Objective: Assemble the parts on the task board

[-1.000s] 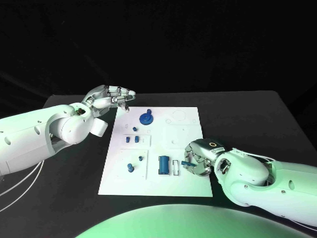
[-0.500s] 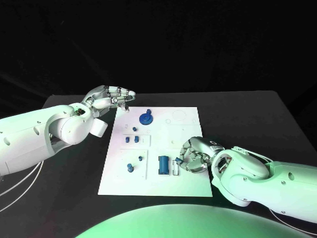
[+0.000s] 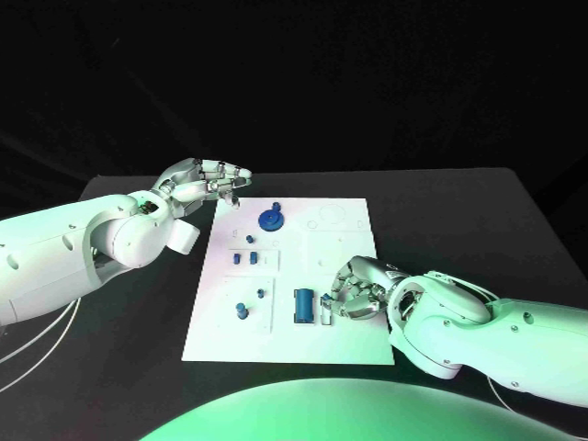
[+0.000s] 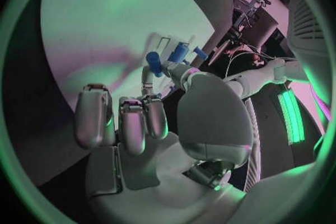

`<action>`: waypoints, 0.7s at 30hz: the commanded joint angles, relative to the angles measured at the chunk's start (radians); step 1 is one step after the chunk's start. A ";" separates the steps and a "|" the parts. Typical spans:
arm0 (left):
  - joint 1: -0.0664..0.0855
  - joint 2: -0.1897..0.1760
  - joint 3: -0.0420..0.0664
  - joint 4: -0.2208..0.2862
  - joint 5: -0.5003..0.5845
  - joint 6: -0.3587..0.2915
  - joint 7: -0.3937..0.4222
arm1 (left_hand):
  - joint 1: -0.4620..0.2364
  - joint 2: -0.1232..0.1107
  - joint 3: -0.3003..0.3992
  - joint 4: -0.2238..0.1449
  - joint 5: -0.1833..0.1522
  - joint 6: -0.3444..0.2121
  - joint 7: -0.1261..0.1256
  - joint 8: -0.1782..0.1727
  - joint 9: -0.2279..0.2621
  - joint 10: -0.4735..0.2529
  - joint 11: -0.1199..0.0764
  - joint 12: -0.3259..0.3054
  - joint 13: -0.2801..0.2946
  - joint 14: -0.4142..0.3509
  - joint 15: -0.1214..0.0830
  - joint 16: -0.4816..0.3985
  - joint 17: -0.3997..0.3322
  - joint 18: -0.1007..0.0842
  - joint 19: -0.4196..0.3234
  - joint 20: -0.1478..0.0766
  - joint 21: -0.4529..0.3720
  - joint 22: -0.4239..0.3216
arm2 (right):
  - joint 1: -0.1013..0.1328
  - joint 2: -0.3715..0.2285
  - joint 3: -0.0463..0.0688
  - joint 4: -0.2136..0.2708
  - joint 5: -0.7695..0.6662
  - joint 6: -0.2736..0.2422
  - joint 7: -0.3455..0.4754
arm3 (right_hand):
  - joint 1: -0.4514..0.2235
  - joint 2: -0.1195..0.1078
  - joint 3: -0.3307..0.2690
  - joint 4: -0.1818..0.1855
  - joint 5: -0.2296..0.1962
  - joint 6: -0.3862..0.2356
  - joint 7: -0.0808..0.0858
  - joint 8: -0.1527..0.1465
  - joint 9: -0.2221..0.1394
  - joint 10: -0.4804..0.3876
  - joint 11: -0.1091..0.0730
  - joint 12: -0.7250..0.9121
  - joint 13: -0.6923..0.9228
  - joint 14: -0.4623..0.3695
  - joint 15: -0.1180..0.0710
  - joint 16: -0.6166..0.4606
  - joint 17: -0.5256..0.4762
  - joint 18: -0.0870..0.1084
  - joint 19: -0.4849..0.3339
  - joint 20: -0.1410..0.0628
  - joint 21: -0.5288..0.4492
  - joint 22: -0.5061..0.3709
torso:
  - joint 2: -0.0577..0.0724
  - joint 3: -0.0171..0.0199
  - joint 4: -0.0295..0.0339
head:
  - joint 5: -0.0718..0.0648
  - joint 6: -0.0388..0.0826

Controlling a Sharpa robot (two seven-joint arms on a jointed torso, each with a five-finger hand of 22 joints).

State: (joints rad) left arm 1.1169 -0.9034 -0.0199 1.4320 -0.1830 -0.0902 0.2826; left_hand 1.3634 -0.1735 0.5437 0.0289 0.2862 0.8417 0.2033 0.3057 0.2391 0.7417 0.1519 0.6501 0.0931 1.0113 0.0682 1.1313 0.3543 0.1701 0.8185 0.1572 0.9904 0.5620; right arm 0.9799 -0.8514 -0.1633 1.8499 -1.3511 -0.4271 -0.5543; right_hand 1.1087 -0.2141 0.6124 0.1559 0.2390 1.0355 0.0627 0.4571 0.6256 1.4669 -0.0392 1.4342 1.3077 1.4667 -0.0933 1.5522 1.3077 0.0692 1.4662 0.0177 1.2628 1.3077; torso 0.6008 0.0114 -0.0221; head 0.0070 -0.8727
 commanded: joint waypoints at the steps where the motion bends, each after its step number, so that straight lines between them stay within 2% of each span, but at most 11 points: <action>1: 0.001 0.001 0.001 0.003 -0.004 0.017 0.002 | -0.001 0.005 0.001 0.005 0.003 -0.007 0.000 0.005 -0.001 -0.008 -0.002 -0.004 -0.001 -0.001 0.004 0.006 0.001 0.014 0.000 0.009 -0.007 -0.001 | -0.001 0.005 0.000 -0.006 -0.014 0.053 -0.009 | -0.013 0.001 -0.007 0.001 -0.002 0.046 -0.039 0.003 0.000 0.068 -0.007 0.006 0.181 0.096 -0.009 0.004 0.219 -0.015 0.028 -0.007 0.006 0.192 | -0.001 0.0002 -0.0007 | -0.001 0.000; 21: 0.001 0.001 0.001 0.003 -0.007 0.020 -0.003 | -0.001 0.005 0.001 0.005 0.003 -0.007 0.000 0.005 -0.001 -0.008 -0.002 -0.004 -0.001 -0.001 0.004 0.006 0.001 0.014 0.000 0.009 -0.007 -0.001 | -0.004 0.029 0.000 -0.029 -0.053 0.088 -0.013 | -0.036 0.004 -0.033 0.017 -0.002 0.056 -0.041 0.003 0.000 0.071 -0.010 0.012 0.185 0.096 -0.012 0.005 0.222 -0.015 0.029 -0.010 0.007 0.192 | -0.001 -0.0001 0.0001 | -0.001 0.000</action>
State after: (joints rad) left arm 1.1170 -0.9032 -0.0199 1.4327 -0.1865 -0.0865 0.2773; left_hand 1.3634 -0.1735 0.5437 0.0289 0.2862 0.8417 0.2033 0.3057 0.2392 0.7417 0.1519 0.6501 0.0932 1.0113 0.0681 1.1313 0.3548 0.1702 0.8185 0.1572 0.9904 0.5616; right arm 0.9794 -0.8265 -0.1613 1.8214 -1.3862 -0.3751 -0.5625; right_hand 1.0798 -0.2094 0.5830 0.1746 0.2384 1.0629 0.0454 0.4573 0.6267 1.4634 -0.0426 1.4425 1.3075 1.4666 -0.1004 1.5520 1.3075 0.0691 1.4656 0.0173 1.2683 1.3075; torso 0.6001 0.0114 -0.0221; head 0.0056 -0.8727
